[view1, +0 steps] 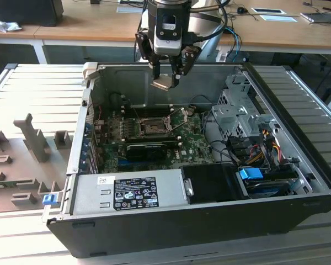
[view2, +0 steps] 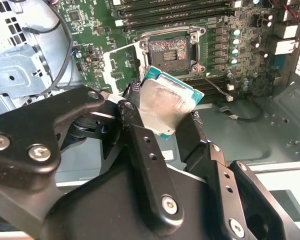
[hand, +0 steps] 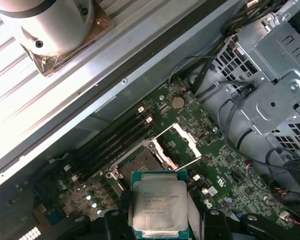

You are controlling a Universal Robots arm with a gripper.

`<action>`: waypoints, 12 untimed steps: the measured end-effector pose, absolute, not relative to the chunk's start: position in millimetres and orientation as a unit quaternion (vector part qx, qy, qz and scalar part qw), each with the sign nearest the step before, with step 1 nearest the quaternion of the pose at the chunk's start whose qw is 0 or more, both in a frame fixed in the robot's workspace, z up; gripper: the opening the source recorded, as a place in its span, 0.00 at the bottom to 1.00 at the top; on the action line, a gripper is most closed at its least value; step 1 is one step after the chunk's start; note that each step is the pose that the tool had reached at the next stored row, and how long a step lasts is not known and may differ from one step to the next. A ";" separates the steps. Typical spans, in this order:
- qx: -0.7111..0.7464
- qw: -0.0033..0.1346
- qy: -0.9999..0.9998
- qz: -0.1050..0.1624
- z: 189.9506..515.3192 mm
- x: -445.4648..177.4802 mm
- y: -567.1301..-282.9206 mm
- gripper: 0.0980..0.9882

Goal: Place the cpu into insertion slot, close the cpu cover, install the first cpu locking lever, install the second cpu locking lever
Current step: 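Place the cpu into insertion slot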

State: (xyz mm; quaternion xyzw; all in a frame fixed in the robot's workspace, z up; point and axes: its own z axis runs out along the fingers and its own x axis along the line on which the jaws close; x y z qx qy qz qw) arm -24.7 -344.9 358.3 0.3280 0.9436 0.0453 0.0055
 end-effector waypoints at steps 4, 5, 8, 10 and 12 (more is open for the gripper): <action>0.337 0.006 0.940 0.045 358.3 -24.7 -344.9 0.48; 0.339 0.006 0.940 0.045 358.2 -24.7 -344.8 0.48; 0.346 0.006 0.937 0.045 358.2 -24.7 -344.8 0.48; 0.352 0.007 0.935 0.045 358.1 -24.7 -344.9 0.48; 0.355 0.007 0.934 0.045 358.1 -24.7 -344.9 0.48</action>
